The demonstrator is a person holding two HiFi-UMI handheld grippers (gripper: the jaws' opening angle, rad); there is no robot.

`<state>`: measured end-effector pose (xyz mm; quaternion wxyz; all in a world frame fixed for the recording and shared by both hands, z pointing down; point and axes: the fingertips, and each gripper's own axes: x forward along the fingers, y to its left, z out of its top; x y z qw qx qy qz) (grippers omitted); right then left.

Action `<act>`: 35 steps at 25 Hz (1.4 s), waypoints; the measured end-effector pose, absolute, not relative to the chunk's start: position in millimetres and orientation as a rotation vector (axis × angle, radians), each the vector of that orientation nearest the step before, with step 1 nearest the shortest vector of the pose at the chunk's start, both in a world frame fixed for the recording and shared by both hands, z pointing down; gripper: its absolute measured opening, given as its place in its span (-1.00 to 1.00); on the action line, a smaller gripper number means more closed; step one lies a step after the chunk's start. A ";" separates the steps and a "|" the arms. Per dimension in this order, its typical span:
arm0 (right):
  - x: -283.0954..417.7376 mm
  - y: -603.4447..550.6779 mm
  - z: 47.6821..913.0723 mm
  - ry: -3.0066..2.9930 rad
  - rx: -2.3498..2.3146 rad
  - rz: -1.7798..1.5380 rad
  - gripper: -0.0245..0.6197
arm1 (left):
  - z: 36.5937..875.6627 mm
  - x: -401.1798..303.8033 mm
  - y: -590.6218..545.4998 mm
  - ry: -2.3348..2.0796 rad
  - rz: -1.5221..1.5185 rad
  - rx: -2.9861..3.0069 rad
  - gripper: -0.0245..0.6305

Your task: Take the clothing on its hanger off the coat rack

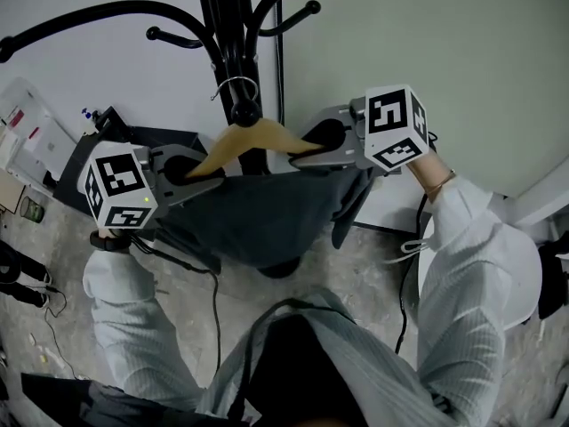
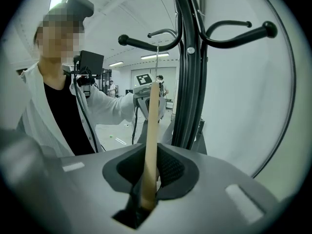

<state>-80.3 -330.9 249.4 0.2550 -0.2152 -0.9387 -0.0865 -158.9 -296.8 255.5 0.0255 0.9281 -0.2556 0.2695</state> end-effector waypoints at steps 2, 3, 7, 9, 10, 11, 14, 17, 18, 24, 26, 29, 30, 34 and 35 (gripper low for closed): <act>-81.0 -332.0 251.7 -2.552 -0.593 -0.239 -0.76 | 257.8 -159.3 -298.6 -0.772 0.828 2.861 -0.86; -81.3 -332.5 253.8 -2.551 -0.602 -0.246 -0.76 | 260.3 -160.0 -299.7 -0.767 0.829 2.860 -0.86; -84.9 -339.6 274.5 -2.534 -0.609 -0.275 -0.77 | 279.4 -164.2 -307.0 -0.770 0.854 2.860 -0.86; -86.9 -343.5 283.1 -2.528 -0.610 -0.294 -0.77 | 287.6 -165.8 -309.8 -0.773 0.857 2.860 -0.86; -87.3 -344.8 283.9 -2.527 -0.604 -0.308 -0.77 | 288.3 -166.2 -310.2 -0.777 0.858 2.863 -0.86; -87.4 -345.2 281.7 -2.526 -0.596 -0.325 -0.77 | 286.3 -166.3 -309.7 -0.783 0.858 2.868 -0.86; -85.8 -339.7 263.0 -2.525 -0.574 -0.380 -0.77 | 268.1 -164.4 -303.4 -0.823 0.859 2.896 -0.86; -80.5 -332.7 245.4 -2.508 -0.549 -0.442 -0.77 | 248.3 -156.8 -296.2 -0.872 0.879 2.921 -0.86; -78.6 -331.4 241.9 -2.503 -0.539 -0.450 -0.77 | 245.4 -155.2 -295.0 -0.876 0.889 2.927 -0.86; -40.2 -310.3 226.8 -2.508 -0.417 -0.455 -0.77 | 228.8 -117.9 -280.2 -0.753 0.962 3.011 -0.86; -17.9 -300.7 224.0 -2.525 -0.368 -0.445 -0.77 | 226.3 -96.8 -274.1 -0.697 0.975 3.043 -0.86; 8.0 -297.2 232.9 -2.546 -0.288 -0.427 -0.77 | 235.5 -72.1 -276.8 -0.582 0.983 3.076 -0.86; 15.8 -297.6 238.5 -2.552 -0.258 -0.420 -0.77 | 241.1 -64.5 -279.2 -0.541 0.983 3.083 -0.86; 53.1 -288.3 262.6 -2.582 -0.148 -0.381 -0.77 | 268.7 -29.6 -276.6 -0.384 0.969 3.097 -0.86; 62.4 -283.7 268.0 -2.593 -0.126 -0.371 -0.77 | 275.7 -21.0 -273.8 -0.347 0.964 3.096 -0.86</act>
